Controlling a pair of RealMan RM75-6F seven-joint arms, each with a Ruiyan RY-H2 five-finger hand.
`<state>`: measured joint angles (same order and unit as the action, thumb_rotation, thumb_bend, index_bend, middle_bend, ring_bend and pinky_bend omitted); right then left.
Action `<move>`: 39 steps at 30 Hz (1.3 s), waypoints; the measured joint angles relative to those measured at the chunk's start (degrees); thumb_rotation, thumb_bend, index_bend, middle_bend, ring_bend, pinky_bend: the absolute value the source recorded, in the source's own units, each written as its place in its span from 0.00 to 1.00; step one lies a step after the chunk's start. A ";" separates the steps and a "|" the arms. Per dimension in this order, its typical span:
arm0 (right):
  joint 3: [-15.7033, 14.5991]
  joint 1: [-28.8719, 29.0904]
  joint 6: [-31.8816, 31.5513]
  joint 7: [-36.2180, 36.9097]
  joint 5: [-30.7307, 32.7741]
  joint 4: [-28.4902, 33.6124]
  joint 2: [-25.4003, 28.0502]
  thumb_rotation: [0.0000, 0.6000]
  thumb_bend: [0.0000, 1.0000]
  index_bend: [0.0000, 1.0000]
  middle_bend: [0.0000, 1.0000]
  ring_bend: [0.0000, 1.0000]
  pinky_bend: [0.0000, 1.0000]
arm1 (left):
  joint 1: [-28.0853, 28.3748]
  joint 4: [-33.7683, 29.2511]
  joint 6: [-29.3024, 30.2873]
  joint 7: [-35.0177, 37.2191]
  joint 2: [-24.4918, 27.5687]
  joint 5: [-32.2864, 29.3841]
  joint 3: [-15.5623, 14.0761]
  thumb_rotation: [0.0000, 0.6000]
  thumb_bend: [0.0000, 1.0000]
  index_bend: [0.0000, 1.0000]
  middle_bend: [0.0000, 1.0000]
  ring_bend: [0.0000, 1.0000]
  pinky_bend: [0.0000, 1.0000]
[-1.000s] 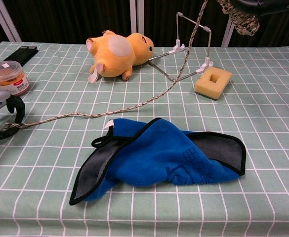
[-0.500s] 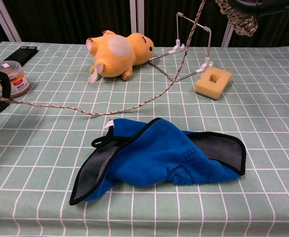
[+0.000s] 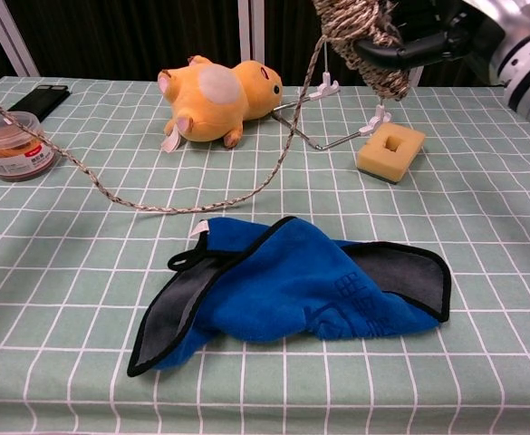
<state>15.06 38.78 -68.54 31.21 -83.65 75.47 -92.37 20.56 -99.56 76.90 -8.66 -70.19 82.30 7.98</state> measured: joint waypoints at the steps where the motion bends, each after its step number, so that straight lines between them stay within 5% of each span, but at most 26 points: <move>1: 0.33 0.73 0.62 -0.14 0.46 -1.03 -0.94 1.00 0.67 0.78 0.60 0.56 0.72 | 0.14 -1.80 -0.04 -0.14 1.42 0.30 0.25 1.00 0.53 0.68 0.48 0.46 0.60; 15: 3.21 6.53 5.26 -0.70 4.62 -13.64 -11.37 1.00 0.68 0.78 0.60 0.56 0.72 | 3.22 -22.83 -3.76 -0.80 16.26 1.63 3.90 1.00 0.53 0.69 0.51 0.49 0.63; 21: 3.41 7.56 6.05 -0.70 5.22 -16.42 -13.27 1.00 0.68 0.78 0.60 0.56 0.72 | 7.29 -29.84 -8.03 1.77 23.25 -2.52 8.28 1.00 0.53 0.69 0.52 0.50 0.64; 30: 3.93 9.53 9.56 0.18 6.69 -18.94 -15.19 1.00 0.68 0.78 0.60 0.56 0.72 | 19.32 -34.26 -15.72 0.40 28.21 -21.26 17.13 1.00 0.53 0.69 0.54 0.52 0.66; 39: 3.04 10.78 10.73 1.60 5.91 -20.49 -17.05 1.00 0.68 0.78 0.60 0.56 0.72 | 36.89 -33.30 -21.88 -4.28 29.41 -48.45 22.68 1.00 0.53 0.70 0.54 0.52 0.67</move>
<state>18.10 49.57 -57.81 32.81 -77.73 54.98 -109.42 57.46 -132.85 55.02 -12.94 -40.78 33.84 30.66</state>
